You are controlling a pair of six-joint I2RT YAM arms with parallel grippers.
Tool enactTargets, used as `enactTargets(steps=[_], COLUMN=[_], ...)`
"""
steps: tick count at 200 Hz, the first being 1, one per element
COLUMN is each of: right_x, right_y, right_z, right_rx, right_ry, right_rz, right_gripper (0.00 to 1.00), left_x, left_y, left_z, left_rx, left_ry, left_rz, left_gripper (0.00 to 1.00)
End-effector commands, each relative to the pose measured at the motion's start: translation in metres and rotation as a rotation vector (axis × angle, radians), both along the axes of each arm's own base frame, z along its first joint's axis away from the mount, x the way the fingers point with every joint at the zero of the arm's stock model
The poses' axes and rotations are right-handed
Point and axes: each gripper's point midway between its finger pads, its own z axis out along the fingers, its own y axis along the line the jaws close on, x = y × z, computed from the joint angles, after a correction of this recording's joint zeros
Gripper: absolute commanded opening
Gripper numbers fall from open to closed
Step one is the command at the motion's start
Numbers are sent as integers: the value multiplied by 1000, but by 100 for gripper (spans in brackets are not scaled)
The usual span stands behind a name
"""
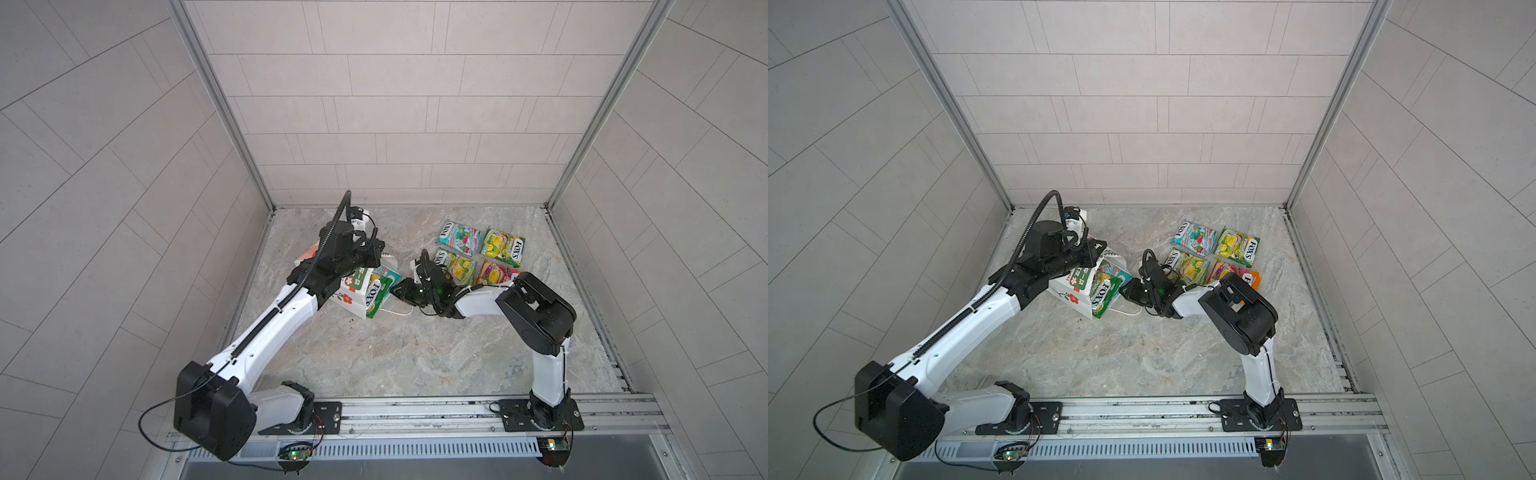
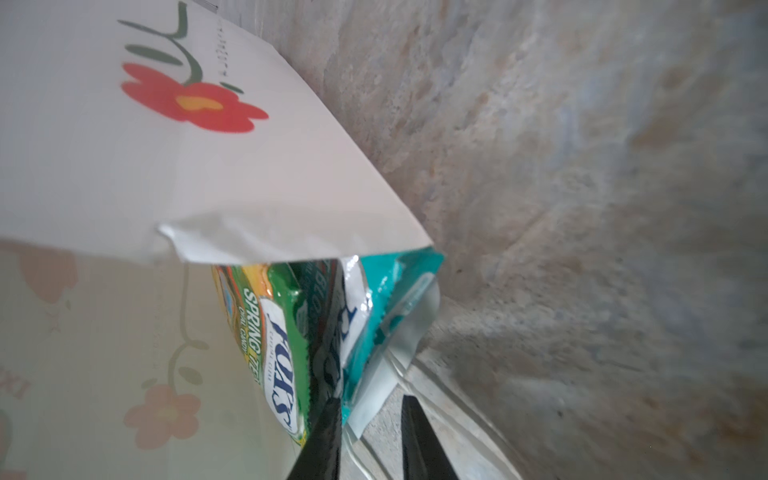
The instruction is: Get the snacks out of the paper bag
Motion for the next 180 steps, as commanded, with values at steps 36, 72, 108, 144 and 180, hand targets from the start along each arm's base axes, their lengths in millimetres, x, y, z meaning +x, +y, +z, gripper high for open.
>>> enactTargets(steps=[36, 72, 108, 144, 180], right_x=[11, 17, 25, 28, 18], right_y=[6, 9, 17, 21, 4], right_z=[0, -6, -11, -5, 28], right_rx=[37, 26, 25, 25, -86], right_ry=[15, 24, 30, 15, -62], right_rz=[-5, -7, 9, 22, 60], right_gripper=[29, 29, 28, 10, 0], left_x=[1, 0, -1, 3, 9], left_y=[-5, -7, -8, 2, 27], left_z=[14, 14, 15, 13, 13], left_rx=[-40, -46, -55, -28, 27], left_ry=[-41, -37, -34, -38, -64], left_rz=[-22, -30, -38, 17, 143], left_gripper=[0, 0, 0, 0, 0])
